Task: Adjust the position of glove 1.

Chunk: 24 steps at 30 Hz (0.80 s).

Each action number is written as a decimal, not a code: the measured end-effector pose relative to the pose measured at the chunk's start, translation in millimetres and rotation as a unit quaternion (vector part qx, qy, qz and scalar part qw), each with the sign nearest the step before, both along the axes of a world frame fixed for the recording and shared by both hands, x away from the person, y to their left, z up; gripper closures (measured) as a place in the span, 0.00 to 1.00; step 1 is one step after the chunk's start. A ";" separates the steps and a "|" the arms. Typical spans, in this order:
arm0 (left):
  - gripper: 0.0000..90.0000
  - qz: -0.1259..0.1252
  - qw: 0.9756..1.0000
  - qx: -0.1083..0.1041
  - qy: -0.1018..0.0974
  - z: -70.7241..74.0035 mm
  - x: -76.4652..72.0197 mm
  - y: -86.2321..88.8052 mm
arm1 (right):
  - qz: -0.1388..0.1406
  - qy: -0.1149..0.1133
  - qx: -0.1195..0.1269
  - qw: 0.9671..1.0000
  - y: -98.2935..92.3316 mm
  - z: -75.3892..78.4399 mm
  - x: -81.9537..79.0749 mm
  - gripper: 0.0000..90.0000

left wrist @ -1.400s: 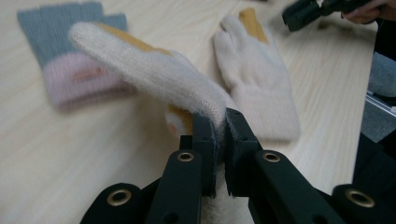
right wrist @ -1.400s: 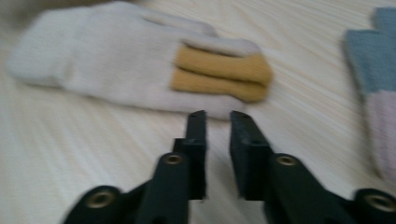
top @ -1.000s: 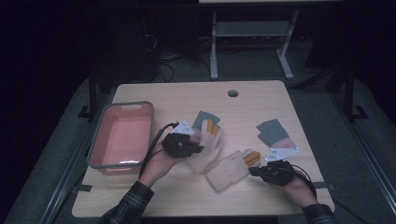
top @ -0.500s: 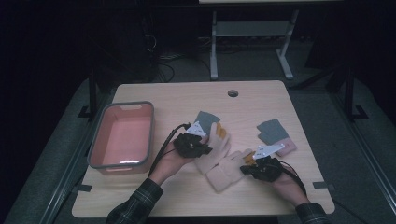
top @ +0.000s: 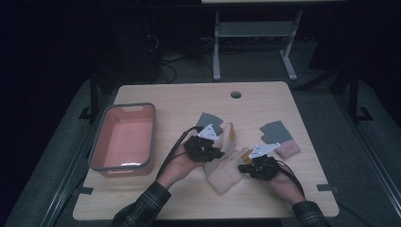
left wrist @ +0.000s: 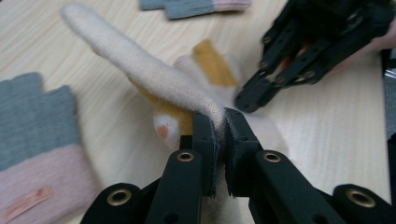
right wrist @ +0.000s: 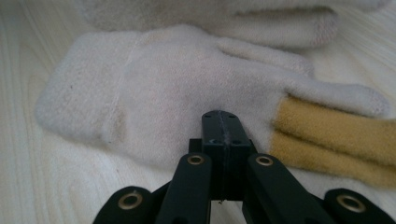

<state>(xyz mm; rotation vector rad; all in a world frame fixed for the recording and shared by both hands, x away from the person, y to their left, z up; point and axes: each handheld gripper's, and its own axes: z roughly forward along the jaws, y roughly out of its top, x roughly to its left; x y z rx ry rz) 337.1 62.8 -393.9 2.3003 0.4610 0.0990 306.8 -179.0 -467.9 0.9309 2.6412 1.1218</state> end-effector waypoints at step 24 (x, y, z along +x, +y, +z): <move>0.91 -0.024 0.999 -0.025 0.023 -1.1 -22.3 -18.0 | -0.003 0.000 0.004 1.000 -3.8 2.2 -3.5 1.00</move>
